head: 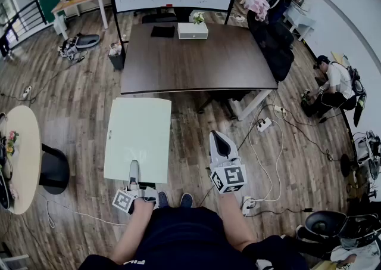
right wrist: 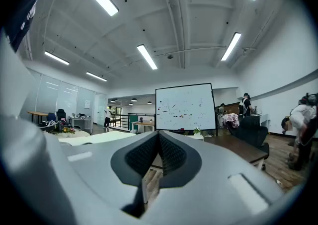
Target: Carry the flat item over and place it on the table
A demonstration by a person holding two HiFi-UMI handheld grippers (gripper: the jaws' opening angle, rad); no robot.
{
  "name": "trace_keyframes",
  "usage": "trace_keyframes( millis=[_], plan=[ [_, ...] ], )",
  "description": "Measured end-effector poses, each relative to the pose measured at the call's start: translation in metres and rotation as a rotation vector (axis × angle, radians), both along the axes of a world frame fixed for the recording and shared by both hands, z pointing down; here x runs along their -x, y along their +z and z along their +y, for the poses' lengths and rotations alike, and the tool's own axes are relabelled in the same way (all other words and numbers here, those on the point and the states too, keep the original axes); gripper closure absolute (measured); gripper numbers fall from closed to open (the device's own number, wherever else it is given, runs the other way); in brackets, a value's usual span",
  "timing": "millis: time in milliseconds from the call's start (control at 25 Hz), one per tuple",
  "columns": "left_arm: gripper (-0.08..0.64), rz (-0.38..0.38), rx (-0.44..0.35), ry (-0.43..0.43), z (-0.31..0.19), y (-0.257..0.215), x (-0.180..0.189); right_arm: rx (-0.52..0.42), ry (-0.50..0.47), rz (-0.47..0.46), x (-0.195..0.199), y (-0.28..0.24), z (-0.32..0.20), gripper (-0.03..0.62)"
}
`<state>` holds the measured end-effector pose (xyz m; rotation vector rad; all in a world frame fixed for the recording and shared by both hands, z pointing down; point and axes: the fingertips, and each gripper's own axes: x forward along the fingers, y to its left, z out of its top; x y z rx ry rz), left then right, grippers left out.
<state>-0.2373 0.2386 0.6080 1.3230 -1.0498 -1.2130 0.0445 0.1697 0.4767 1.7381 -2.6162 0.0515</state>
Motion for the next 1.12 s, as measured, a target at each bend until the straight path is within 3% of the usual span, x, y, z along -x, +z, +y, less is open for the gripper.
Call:
trace_keyframes(
  millis=[560,760,880,1120],
  plan=[
    [0.296,0.026,-0.005,-0.068,-0.077,-0.055,0.007,-0.011,0.003,0.002,0.0,-0.002,-0.022,0.584],
    [0.295,-0.007,-0.03,-0.073,-0.094,-0.077,0.006,-0.042,0.02,0.003,-0.002,-0.008,-0.033,0.584],
    [0.295,0.005,-0.017,-0.08,-0.094,-0.076,0.004,-0.029,0.066,-0.029,-0.011,-0.004,-0.034,0.584],
    [0.295,0.032,0.046,-0.09,-0.083,-0.053,0.006,-0.029,0.062,-0.034,-0.012,-0.001,-0.026,0.584]
  ],
)
